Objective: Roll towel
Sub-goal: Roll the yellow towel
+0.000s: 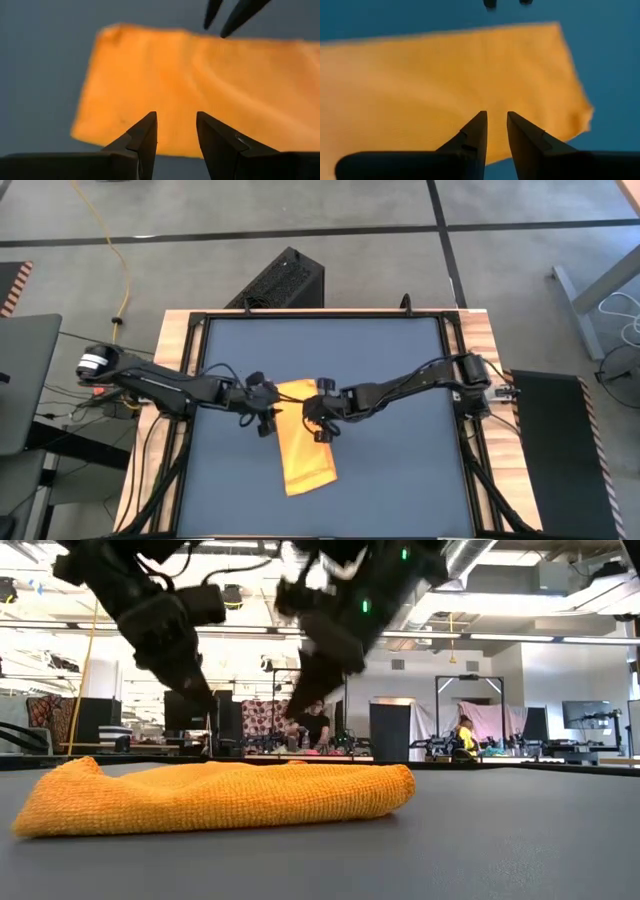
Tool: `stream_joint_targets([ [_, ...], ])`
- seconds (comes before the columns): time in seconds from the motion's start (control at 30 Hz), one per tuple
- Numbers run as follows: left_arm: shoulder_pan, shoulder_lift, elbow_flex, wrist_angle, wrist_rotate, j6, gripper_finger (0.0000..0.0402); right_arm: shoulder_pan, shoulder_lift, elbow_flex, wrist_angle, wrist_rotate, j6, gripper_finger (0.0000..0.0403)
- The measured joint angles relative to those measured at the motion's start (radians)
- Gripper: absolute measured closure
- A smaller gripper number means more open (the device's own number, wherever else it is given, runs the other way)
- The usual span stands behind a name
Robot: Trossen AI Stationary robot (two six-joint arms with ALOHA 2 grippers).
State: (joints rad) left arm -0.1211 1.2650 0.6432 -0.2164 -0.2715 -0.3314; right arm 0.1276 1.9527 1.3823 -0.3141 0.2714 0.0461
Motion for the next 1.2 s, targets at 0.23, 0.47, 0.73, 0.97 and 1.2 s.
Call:
stream_joint_targets([
  [0.23, 0.000, -0.133, 0.000, -0.080, 0.023, 0.059, 0.0274, 0.052, -0.141, 0.003, -0.098, -0.131, 0.082, 0.0301],
  [0.47, -0.115, -0.170, -0.071, 0.128, 0.277, 0.026, 0.0274, 0.290, -0.129, 0.003, -0.106, -0.230, 0.081, 0.0301],
  [0.73, -0.427, -0.065, -0.123, 0.474, 0.167, 0.107, 0.0274, 0.492, 0.001, 0.003, 0.001, -0.004, -0.010, 0.0301],
  [0.97, -0.562, 0.141, -0.069, 0.527, 0.044, 0.177, 0.0274, 0.497, 0.060, 0.002, -0.002, 0.043, -0.014, 0.0300],
  [1.2, -0.594, 0.313, 0.039, 0.522, 0.064, 0.195, 0.0252, 0.480, 0.058, 0.003, -0.056, 0.045, -0.101, 0.0300],
])
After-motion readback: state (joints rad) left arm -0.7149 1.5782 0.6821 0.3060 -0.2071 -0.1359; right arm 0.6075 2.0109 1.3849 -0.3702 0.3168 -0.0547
